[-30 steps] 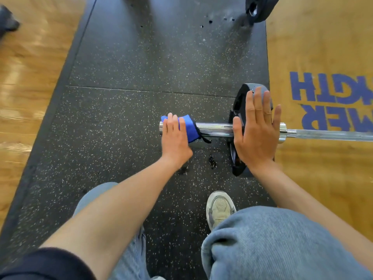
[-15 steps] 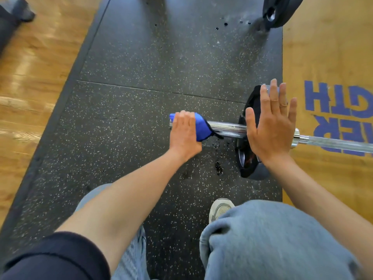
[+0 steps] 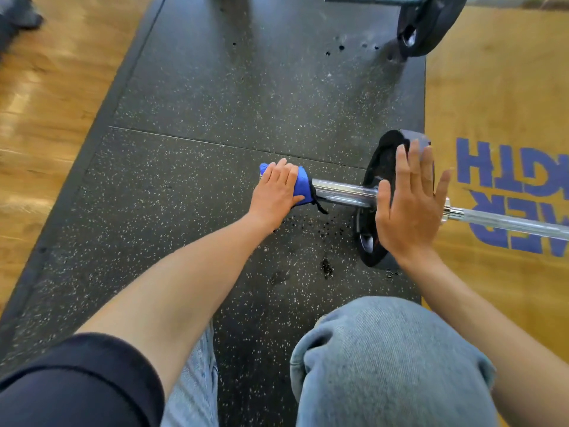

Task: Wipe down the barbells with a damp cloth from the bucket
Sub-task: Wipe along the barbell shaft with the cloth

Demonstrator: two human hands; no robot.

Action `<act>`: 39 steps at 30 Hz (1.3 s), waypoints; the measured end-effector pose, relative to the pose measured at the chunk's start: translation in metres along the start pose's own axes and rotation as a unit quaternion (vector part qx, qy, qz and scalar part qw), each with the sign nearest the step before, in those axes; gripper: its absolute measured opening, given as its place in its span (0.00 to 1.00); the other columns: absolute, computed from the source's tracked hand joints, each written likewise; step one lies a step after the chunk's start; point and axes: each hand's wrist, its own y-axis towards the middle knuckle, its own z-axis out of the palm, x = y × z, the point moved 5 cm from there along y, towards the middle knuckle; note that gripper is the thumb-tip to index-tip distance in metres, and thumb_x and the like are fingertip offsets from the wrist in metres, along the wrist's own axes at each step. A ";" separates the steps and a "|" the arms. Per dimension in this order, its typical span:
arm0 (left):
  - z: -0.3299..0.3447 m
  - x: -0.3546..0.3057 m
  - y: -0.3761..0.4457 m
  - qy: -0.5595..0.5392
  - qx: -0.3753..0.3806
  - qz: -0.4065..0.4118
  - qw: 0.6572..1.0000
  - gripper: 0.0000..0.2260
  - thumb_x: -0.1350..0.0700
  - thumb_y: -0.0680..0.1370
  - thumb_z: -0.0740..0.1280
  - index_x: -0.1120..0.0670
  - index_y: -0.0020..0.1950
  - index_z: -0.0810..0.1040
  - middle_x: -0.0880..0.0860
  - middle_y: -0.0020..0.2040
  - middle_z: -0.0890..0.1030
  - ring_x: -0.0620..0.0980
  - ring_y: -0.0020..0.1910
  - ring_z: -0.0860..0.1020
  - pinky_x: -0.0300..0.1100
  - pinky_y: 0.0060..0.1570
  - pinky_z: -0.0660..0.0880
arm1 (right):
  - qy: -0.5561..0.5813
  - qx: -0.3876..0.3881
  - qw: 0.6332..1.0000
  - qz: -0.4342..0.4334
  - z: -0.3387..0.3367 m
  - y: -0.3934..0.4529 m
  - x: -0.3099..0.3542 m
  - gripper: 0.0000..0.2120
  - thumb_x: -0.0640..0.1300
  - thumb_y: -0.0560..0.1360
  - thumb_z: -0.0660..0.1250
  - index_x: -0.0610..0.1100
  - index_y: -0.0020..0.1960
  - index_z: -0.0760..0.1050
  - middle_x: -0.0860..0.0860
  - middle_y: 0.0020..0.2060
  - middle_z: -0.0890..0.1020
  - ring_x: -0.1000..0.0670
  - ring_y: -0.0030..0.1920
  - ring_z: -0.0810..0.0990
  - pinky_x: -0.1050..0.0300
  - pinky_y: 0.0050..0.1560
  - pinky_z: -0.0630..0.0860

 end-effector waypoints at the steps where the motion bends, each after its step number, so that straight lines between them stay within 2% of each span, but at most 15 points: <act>1: 0.001 -0.001 0.001 -0.005 -0.006 0.024 1.000 0.34 0.46 0.80 0.70 0.63 0.78 0.63 0.59 0.73 0.70 0.61 0.77 0.64 0.54 0.79 0.57 | -0.018 0.005 1.000 -0.002 0.004 0.004 -0.002 0.27 0.52 0.85 0.53 0.46 0.82 0.55 0.48 0.82 0.55 0.48 0.82 0.49 0.38 0.80 0.46; 3: 0.001 0.005 0.000 -0.010 -0.033 0.058 0.998 0.31 0.54 0.80 0.69 0.63 0.79 0.62 0.59 0.75 0.69 0.60 0.77 0.64 0.54 0.79 0.59 | -0.031 0.011 0.999 -0.006 0.008 0.015 -0.004 0.27 0.53 0.85 0.52 0.47 0.82 0.55 0.49 0.82 0.55 0.48 0.82 0.49 0.40 0.80 0.46; 6: -0.005 0.026 -0.004 -0.019 -0.063 0.070 0.995 0.30 0.70 0.77 0.58 0.63 0.80 0.60 0.60 0.77 0.67 0.61 0.78 0.63 0.55 0.78 0.59 | -0.028 0.024 0.999 -0.007 0.012 0.036 -0.005 0.28 0.56 0.85 0.50 0.48 0.82 0.55 0.48 0.82 0.53 0.47 0.82 0.48 0.41 0.80 0.44; 8: -0.007 0.029 0.003 -0.003 -0.070 0.066 0.995 0.29 0.73 0.76 0.55 0.65 0.79 0.62 0.62 0.77 0.67 0.61 0.78 0.65 0.55 0.78 0.61 | -0.021 0.037 0.999 -0.003 0.016 0.052 -0.005 0.29 0.58 0.84 0.48 0.47 0.82 0.56 0.48 0.82 0.54 0.47 0.82 0.48 0.42 0.80 0.43; 9: -0.009 0.027 0.011 0.005 -0.075 0.053 0.996 0.29 0.74 0.76 0.57 0.66 0.78 0.64 0.63 0.76 0.69 0.62 0.77 0.66 0.56 0.77 0.63 | -0.019 0.043 0.999 0.000 0.019 0.061 -0.003 0.29 0.60 0.84 0.47 0.47 0.81 0.57 0.48 0.82 0.54 0.47 0.82 0.48 0.43 0.80 0.43; 12: -0.009 0.023 0.038 0.012 -0.064 0.021 0.998 0.28 0.74 0.73 0.68 0.67 0.74 0.69 0.64 0.71 0.75 0.63 0.72 0.73 0.56 0.73 0.68 | -0.018 0.056 0.998 0.016 0.024 0.084 -0.005 0.31 0.62 0.84 0.45 0.47 0.81 0.58 0.48 0.82 0.55 0.48 0.82 0.48 0.43 0.80 0.43; 14: -0.009 0.028 0.047 0.010 -0.060 -0.002 0.998 0.29 0.74 0.71 0.70 0.67 0.73 0.71 0.64 0.69 0.76 0.63 0.71 0.74 0.56 0.72 0.70 | -0.013 0.066 0.997 0.027 0.028 0.100 -0.010 0.31 0.62 0.84 0.45 0.46 0.81 0.59 0.48 0.82 0.55 0.48 0.82 0.48 0.43 0.80 0.44; 17: -0.013 0.020 0.055 -0.031 -0.070 -0.047 0.996 0.29 0.74 0.74 0.61 0.67 0.76 0.67 0.63 0.73 0.73 0.63 0.75 0.69 0.56 0.75 0.67 | -0.004 0.078 0.996 0.035 0.034 0.123 -0.015 0.32 0.63 0.83 0.46 0.46 0.80 0.60 0.47 0.82 0.56 0.47 0.82 0.49 0.42 0.80 0.45; 19: -0.011 -0.001 0.063 -0.024 -0.071 -0.004 0.997 0.28 0.72 0.75 0.53 0.66 0.76 0.67 0.63 0.73 0.72 0.63 0.74 0.70 0.56 0.74 0.67 | 0.002 0.084 0.996 0.035 0.038 0.136 -0.017 0.32 0.64 0.83 0.47 0.45 0.79 0.61 0.46 0.81 0.57 0.47 0.82 0.50 0.42 0.80 0.45; 21: -0.010 0.001 0.076 -0.045 -0.064 0.034 0.996 0.27 0.70 0.76 0.50 0.66 0.75 0.69 0.63 0.73 0.73 0.63 0.73 0.71 0.57 0.74 0.68 | 0.013 0.089 0.995 0.038 0.043 0.151 -0.017 0.33 0.64 0.82 0.47 0.45 0.79 0.62 0.45 0.81 0.58 0.47 0.82 0.51 0.42 0.80 0.45; 25: -0.015 0.039 0.089 -0.042 -0.080 -0.033 0.995 0.29 0.75 0.73 0.67 0.66 0.74 0.70 0.62 0.71 0.75 0.63 0.72 0.72 0.57 0.74 0.67 | 0.038 0.118 0.991 0.041 0.055 0.182 -0.019 0.34 0.65 0.82 0.45 0.45 0.79 0.61 0.46 0.81 0.57 0.47 0.82 0.49 0.42 0.80 0.44; 28: -0.018 0.043 0.106 -0.023 -0.071 -0.026 0.997 0.30 0.75 0.72 0.68 0.65 0.74 0.70 0.62 0.71 0.75 0.64 0.72 0.72 0.56 0.73 0.68 | 0.047 0.135 0.989 0.042 0.064 0.203 -0.022 0.35 0.66 0.82 0.44 0.44 0.79 0.61 0.45 0.81 0.56 0.48 0.82 0.49 0.42 0.80 0.43; 32: -0.023 0.047 0.126 -0.050 -0.016 -0.008 0.999 0.34 0.69 0.75 0.66 0.59 0.80 0.62 0.60 0.76 0.70 0.63 0.77 0.65 0.56 0.76 0.62 | 0.057 0.165 0.983 0.052 0.078 0.231 -0.031 0.38 0.68 0.82 0.42 0.44 0.80 0.60 0.45 0.82 0.56 0.48 0.82 0.48 0.42 0.80 0.41; 37: -0.020 0.052 0.142 -0.079 -0.001 -0.013 0.997 0.30 0.48 0.77 0.63 0.58 0.77 0.68 0.63 0.75 0.69 0.65 0.77 0.62 0.62 0.77 0.57 | 0.053 0.189 0.980 0.045 0.093 0.256 -0.036 0.39 0.68 0.81 0.41 0.42 0.79 0.62 0.44 0.81 0.57 0.47 0.82 0.49 0.41 0.80 0.42; 39: -0.019 0.053 0.146 -0.064 -0.003 0.001 0.998 0.29 0.45 0.80 0.67 0.59 0.77 0.69 0.64 0.75 0.69 0.66 0.76 0.64 0.63 0.76 0.59 | 0.056 0.183 0.980 0.046 0.095 0.265 -0.037 0.39 0.68 0.82 0.42 0.41 0.77 0.64 0.43 0.81 0.58 0.46 0.82 0.50 0.39 0.80 0.43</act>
